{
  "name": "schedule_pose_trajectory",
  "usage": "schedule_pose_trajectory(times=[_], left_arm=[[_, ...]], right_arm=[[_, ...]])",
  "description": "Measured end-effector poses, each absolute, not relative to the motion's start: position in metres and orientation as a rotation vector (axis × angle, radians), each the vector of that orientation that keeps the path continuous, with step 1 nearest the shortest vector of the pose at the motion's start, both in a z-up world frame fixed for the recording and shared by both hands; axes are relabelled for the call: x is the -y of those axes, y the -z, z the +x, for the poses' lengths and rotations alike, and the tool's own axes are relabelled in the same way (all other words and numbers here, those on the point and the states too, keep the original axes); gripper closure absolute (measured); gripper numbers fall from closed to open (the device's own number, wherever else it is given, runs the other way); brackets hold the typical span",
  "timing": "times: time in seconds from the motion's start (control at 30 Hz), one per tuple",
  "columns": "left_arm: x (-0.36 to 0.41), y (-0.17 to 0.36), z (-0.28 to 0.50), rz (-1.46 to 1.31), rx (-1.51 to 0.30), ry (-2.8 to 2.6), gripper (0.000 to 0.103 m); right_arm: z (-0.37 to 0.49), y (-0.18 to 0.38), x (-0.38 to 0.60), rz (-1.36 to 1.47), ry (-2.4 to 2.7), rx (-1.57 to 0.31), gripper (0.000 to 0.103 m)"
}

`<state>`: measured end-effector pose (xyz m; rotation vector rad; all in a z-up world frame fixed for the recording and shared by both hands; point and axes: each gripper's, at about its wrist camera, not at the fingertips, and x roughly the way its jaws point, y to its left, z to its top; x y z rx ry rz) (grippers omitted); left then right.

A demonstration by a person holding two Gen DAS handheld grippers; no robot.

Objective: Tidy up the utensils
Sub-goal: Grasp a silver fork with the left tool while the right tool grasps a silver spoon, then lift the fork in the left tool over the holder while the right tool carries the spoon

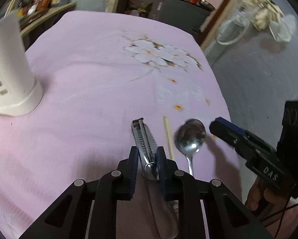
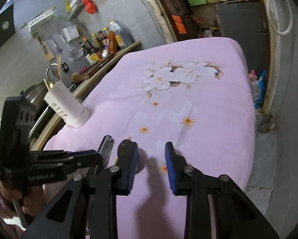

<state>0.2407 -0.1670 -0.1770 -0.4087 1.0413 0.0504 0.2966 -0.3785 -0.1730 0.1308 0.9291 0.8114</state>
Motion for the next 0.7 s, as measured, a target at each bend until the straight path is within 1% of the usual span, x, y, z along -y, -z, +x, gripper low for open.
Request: schedule_pose_trajectory(times=[0.17, 0.47, 0.57, 0.63, 0.7], left_arm=[[0.163, 0.181, 0.245, -0.431, -1.059, -0.034, 0.083], [0.161, 0.182, 0.252, -0.420, -1.098, -0.012, 0.083], [0.163, 0.181, 0.257, -0.400, -1.120, -0.006, 0.083], [0.163, 0.181, 0.259, -0.385, -1.133, 0.004, 0.084], [0.163, 0.181, 0.260, -0.382, -1.143, 0.012, 0.084]], right_arm=[[0.301, 0.176, 0.371, 0.108, -0.851, -0.955, 0.080], [0.311, 0.187, 0.356, 0.076, -0.898, -1.044, 0.080], [0.314, 0.185, 0.353, 0.075, -0.887, -1.079, 0.082], [0.313, 0.185, 0.350, 0.055, -0.886, -1.090, 0.084], [0.311, 0.185, 0.347, 0.043, -0.894, -1.113, 0.095]])
